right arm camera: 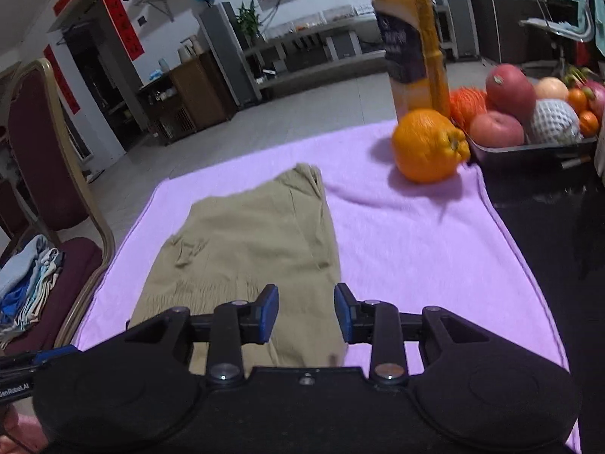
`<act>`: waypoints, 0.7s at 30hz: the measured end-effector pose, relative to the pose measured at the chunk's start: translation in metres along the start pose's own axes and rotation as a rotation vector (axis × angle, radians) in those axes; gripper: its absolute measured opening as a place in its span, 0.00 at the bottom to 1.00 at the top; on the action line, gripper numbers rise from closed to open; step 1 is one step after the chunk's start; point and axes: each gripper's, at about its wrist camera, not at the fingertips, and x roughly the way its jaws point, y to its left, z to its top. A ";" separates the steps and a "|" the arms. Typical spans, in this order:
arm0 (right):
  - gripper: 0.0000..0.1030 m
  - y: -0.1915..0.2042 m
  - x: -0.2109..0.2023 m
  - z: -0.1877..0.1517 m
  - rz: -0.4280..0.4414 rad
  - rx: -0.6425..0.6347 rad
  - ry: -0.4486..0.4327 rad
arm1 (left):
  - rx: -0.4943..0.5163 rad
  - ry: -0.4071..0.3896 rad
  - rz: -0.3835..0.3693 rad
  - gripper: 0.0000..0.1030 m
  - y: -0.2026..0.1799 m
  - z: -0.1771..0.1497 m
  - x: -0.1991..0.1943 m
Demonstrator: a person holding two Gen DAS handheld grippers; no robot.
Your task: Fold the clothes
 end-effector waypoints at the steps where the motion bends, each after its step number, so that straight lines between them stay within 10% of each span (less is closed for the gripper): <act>1: 0.23 -0.001 0.009 0.005 0.013 0.014 0.007 | 0.047 -0.008 0.006 0.28 -0.008 0.007 0.011; 3: 0.10 -0.009 0.032 0.011 0.064 0.066 0.039 | 0.117 -0.007 0.002 0.24 -0.019 0.019 0.036; 10: 0.11 -0.031 0.110 0.031 0.289 0.250 0.133 | 0.197 0.163 -0.106 0.16 -0.045 0.025 0.135; 18: 0.11 -0.026 0.232 0.031 0.496 0.251 0.448 | 0.170 0.246 -0.255 0.16 -0.028 0.035 0.155; 21: 0.00 -0.018 0.260 0.039 0.513 0.186 0.438 | 0.178 0.254 -0.283 0.16 -0.026 0.035 0.156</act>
